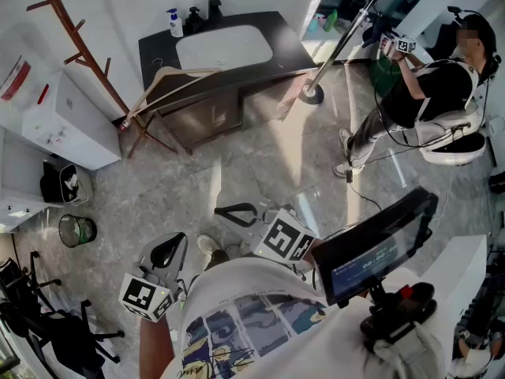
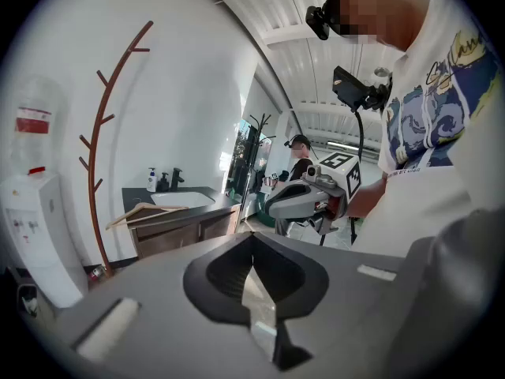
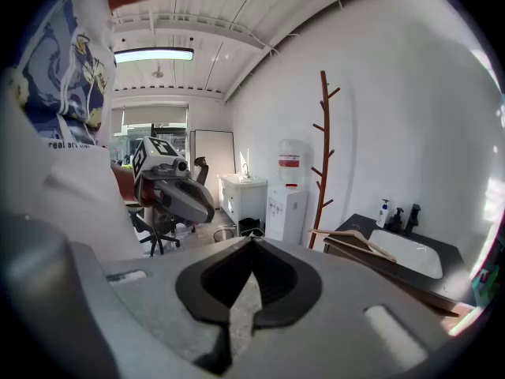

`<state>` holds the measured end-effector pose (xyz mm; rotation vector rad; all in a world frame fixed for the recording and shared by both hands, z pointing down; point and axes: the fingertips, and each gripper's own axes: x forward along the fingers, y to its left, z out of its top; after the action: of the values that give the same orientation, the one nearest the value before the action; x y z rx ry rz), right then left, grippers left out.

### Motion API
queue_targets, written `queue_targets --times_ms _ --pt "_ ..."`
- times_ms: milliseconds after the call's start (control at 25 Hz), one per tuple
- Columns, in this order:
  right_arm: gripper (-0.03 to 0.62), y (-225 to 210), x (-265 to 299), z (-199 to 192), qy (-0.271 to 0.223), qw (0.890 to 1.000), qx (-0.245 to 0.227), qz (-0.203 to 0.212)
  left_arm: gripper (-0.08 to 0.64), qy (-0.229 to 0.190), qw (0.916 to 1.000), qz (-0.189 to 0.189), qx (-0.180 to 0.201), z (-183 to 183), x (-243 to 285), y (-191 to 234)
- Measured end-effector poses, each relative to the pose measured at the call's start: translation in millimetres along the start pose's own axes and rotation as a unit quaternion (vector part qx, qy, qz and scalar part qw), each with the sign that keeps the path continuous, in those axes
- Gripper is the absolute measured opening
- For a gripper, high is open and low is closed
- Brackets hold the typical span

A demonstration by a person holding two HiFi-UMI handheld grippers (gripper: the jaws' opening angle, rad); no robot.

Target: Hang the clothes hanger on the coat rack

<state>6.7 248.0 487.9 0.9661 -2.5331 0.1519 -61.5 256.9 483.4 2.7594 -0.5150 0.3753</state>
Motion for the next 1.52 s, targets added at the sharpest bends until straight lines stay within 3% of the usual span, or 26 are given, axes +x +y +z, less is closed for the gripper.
queue_targets --times_ms 360,600,840,1120,1520 --pt "0.0 8 38 19 0.007 1.0 -0.015 0.01 0.008 -0.018 0.9998 0.004 0.005 6 -22 31" --pt "0.003 18 56 26 0.008 1.0 0.0 0.008 0.025 -0.027 0.9996 0.006 -0.005 -13 -39 56" --pt "0.084 10 75 30 0.014 1.0 0.003 0.003 0.052 -0.022 0.9992 0.03 -0.015 -14 -42 97" --pt "0.106 -41 97 32 0.01 1.0 0.015 0.001 0.08 -0.006 0.9982 0.055 -0.02 -1 -7 153" --pt "0.123 -166 138 51 -0.015 1.0 0.017 0.011 0.109 0.052 0.991 0.122 -0.02 31 79 277"
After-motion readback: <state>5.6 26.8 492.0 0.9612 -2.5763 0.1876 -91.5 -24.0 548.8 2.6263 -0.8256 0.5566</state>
